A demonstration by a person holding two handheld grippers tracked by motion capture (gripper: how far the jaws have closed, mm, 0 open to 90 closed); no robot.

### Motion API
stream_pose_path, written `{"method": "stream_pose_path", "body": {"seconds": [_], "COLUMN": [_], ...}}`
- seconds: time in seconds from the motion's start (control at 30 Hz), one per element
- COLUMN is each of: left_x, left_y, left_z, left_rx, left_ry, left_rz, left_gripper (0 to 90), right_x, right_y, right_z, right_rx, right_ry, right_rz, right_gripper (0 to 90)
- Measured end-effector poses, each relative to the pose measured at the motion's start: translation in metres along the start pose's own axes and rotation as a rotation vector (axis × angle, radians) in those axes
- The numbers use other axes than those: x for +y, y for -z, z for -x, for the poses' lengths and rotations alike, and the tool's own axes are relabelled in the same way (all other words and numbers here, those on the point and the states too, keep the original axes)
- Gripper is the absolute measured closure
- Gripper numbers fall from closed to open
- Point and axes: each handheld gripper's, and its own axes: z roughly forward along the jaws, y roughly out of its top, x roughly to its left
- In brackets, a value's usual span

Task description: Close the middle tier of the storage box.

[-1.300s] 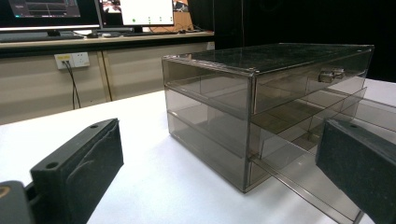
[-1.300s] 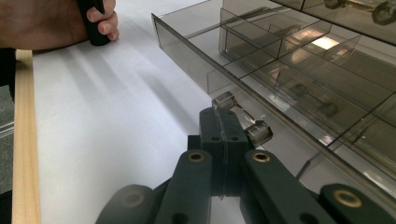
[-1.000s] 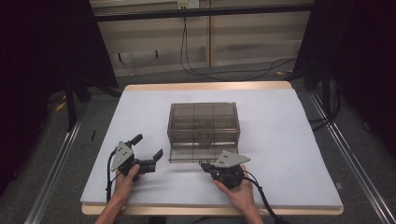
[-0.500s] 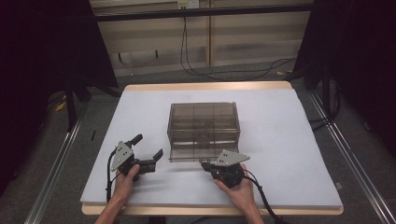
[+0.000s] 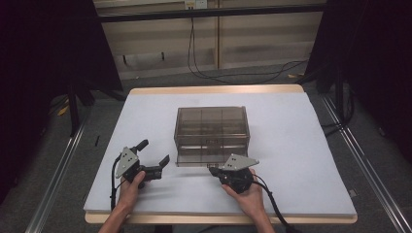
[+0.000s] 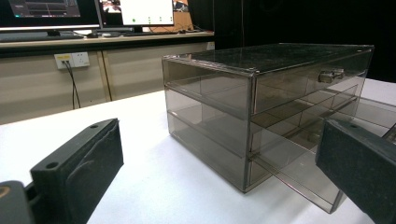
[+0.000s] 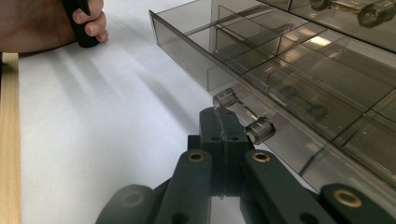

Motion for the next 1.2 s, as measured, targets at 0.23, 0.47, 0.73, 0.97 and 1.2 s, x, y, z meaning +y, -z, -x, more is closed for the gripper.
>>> {"method": "stream_pose_path", "body": {"seconds": [0.23, 0.47, 0.73, 0.97, 1.2], "left_x": [0.0, 0.0, 0.0, 0.0, 0.0], "left_y": [-0.0001, -0.0001, -0.0001, -0.0001, 0.0], "left_z": [0.0002, 0.0003, 0.0002, 0.0002, -0.0001], "left_rx": [-0.001, -0.002, -0.002, -0.001, 0.001], "left_ry": [0.002, 0.001, 0.002, 0.001, 0.0], "left_rz": [0.001, 0.0, 0.001, 0.001, 0.0], "left_gripper": [0.8, 0.8, 0.8, 0.8, 0.8], "right_x": [0.0008, 0.0009, 0.002, 0.0021, 0.0022], "right_y": [-0.0011, -0.0016, -0.0036, -0.0037, -0.0048], "right_z": [0.0018, 0.0027, 0.0043, 0.0051, 0.0057], "right_rx": [0.001, 0.001, -0.005, -0.008, -0.014], "right_ry": [0.003, -0.006, -0.012, -0.014, -0.024], "right_rz": [0.003, 0.016, 0.024, 0.024, 0.033], "right_gripper": [90.0, 90.0, 90.0, 90.0, 90.0]}}
